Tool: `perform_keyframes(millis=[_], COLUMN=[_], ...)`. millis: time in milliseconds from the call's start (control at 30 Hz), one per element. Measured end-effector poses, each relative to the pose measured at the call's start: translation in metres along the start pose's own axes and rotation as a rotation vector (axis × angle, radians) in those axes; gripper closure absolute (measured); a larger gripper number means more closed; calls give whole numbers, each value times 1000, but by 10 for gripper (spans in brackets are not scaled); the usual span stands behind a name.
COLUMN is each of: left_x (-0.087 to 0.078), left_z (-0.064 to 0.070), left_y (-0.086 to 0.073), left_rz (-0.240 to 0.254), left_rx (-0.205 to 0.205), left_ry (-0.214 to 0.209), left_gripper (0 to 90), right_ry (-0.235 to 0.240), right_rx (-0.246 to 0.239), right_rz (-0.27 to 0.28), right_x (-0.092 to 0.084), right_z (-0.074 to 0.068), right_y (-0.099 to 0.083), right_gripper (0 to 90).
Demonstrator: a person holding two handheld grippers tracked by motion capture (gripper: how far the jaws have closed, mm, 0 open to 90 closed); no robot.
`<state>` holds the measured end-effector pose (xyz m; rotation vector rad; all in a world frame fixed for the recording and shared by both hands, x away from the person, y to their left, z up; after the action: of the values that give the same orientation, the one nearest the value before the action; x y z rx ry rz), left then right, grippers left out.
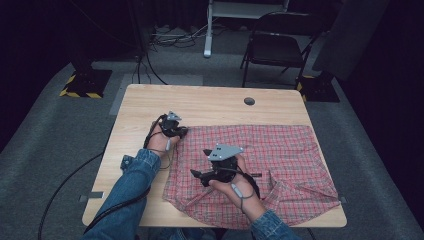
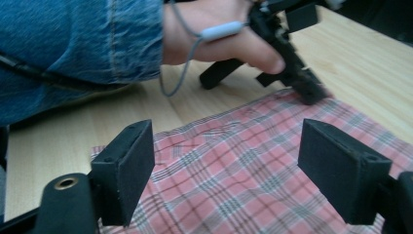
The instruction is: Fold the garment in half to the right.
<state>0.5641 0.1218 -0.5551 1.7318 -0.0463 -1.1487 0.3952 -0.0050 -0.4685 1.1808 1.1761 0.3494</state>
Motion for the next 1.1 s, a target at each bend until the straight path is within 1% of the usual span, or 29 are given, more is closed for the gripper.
perform_keyframes(millis=[67, 200, 233, 267, 333, 400, 467, 667, 733, 800, 867, 900, 967, 1033, 1100], left_x=[0, 0, 0, 0, 0, 0, 0, 0, 0, 0, 0, 0, 0, 0, 0], left_z=[0, 0, 0, 0, 0, 0, 0, 0, 0, 0, 0, 0, 0, 0, 0], left_y=[0, 0, 0, 0, 0, 0, 0, 0, 0, 0, 0, 0, 0, 0, 0], left_rz=[0, 0, -1, -1, -1, -1, -1, -1, -3, -2, -1, -1, 0, 0, -1], left_rx=[2, 0, 1, 1, 1, 1, 2, 1, 2, 3, 4, 3, 3, 4, 3], left_ry=[1, 2, 2, 2, 1, 2, 2, 2, 2, 4, 7, 7, 7, 7, 8], left_gripper=[809, 809, 809, 809, 809, 809, 808, 809, 809, 809, 809, 809, 809, 809, 809], right_ry=[11, 11, 34, 45, 71, 91, 97, 129, 139, 148, 147, 144, 162, 168, 176], right_rx=[-6, -6, -16, -19, -7, -8, -6, -32, -49, -50, -59, -65, -67, -66, -71], right_rz=[-4, -4, -24, -33, -47, -68, -84, -116, -136, -160, -186, -202, -232, -255, -258], right_x=[4, 4, 17, 20, 25, 29, 33, 43, 46, 49, 51, 52, 53, 54, 55], right_z=[-5, -5, -17, -21, -28, -35, -40, -56, -62, -67, -70, -70, -73, -74, -75], right_y=[-2, -2, -11, -14, -20, -26, -30, -41, -45, -51, -55, -57, -61, -64, -65], right_gripper=[244, 244, 302, 330, 362, 367, 366, 368, 388, 433, 485, 529, 609, 726, 813])
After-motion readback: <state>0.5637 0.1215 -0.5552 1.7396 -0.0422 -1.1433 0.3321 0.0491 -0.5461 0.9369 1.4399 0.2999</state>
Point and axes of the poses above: each handheld gripper's, and its own axes: x roughly forward along the jaws, y roughly out of its top, z roughly to its right, the point moved 8 cm from there along x, roughly forward along the jaws, and after that the axes turned 8 degrees about x, right-handed, at the moved point
